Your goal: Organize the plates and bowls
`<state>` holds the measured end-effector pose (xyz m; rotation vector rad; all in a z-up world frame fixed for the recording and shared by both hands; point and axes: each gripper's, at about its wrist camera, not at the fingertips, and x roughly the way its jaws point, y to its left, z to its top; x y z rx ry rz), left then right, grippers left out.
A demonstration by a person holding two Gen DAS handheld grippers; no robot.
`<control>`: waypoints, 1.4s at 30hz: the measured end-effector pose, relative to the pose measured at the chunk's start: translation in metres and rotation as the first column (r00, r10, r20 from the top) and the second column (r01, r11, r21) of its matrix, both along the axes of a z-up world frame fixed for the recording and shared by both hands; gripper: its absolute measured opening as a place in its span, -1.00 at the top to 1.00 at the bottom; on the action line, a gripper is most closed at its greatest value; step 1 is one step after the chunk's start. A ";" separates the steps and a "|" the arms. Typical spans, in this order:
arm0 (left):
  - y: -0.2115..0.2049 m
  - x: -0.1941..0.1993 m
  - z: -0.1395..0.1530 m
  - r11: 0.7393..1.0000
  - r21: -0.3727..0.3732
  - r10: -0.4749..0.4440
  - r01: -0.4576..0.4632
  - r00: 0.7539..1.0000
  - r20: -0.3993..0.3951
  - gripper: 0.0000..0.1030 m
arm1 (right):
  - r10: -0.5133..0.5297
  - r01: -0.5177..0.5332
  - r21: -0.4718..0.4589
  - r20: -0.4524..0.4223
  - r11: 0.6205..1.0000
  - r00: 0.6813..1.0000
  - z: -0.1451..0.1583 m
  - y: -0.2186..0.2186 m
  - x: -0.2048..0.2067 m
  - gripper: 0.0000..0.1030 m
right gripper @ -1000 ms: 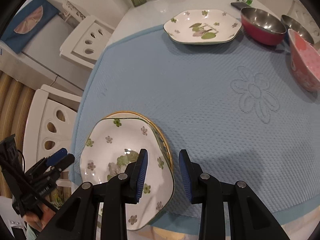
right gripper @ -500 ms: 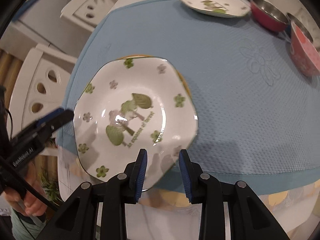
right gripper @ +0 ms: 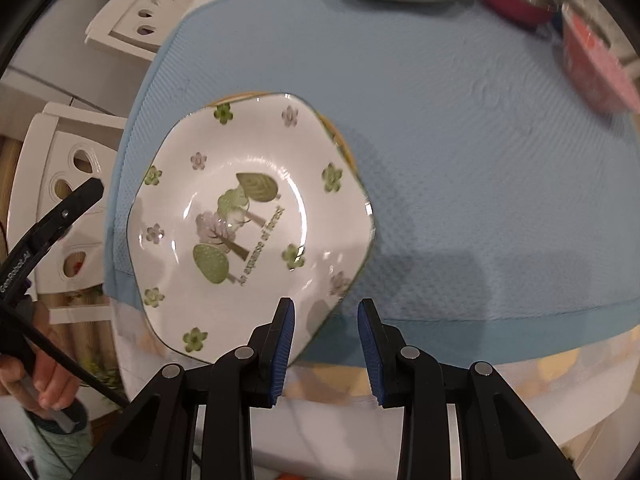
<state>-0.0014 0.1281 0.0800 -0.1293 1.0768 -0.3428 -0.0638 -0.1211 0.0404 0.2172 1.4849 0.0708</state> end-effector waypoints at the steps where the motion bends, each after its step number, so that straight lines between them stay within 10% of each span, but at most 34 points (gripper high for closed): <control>1: -0.001 0.005 -0.001 1.000 -0.013 -0.007 0.007 1.000 -0.004 0.07 | -0.001 0.001 0.003 -0.003 1.000 1.000 -0.001 0.002 0.002 0.39; 12: -0.006 0.035 -0.005 0.999 0.008 -0.043 0.043 0.999 -0.005 0.07 | 0.041 -0.041 -0.023 -0.024 0.999 0.999 0.000 0.010 0.020 0.35; 17: -0.021 0.067 0.017 0.997 -0.011 -0.074 0.075 0.995 0.064 0.07 | -0.017 0.018 -0.006 0.118 1.000 0.993 0.035 -0.027 0.048 0.35; 21: -0.045 0.106 0.047 0.989 -0.074 -0.118 0.128 0.984 0.132 0.02 | -0.094 0.107 -0.021 0.342 0.994 0.935 0.080 -0.059 0.082 0.24; 23: -0.060 0.129 0.061 0.983 -0.095 -0.140 0.156 0.977 0.160 -0.18 | -0.143 0.157 0.000 0.415 0.988 0.899 0.092 -0.074 0.101 -0.39; 27: -0.092 0.174 0.074 0.957 -0.161 -0.213 0.243 0.960 0.184 -0.30 | -0.262 0.251 0.086 0.473 0.964 0.841 0.096 -0.106 0.142 -0.42; 36: -0.173 0.284 0.009 0.917 -0.212 -0.340 0.337 0.940 0.023 -0.26 | -0.516 0.494 0.156 0.329 0.856 0.791 0.025 -0.181 0.188 -0.09; 42: -0.208 0.315 -0.035 0.907 -0.196 -0.386 0.372 0.922 -0.038 -0.17 | -0.483 0.460 0.151 0.327 0.875 0.812 -0.002 -0.188 0.208 -0.01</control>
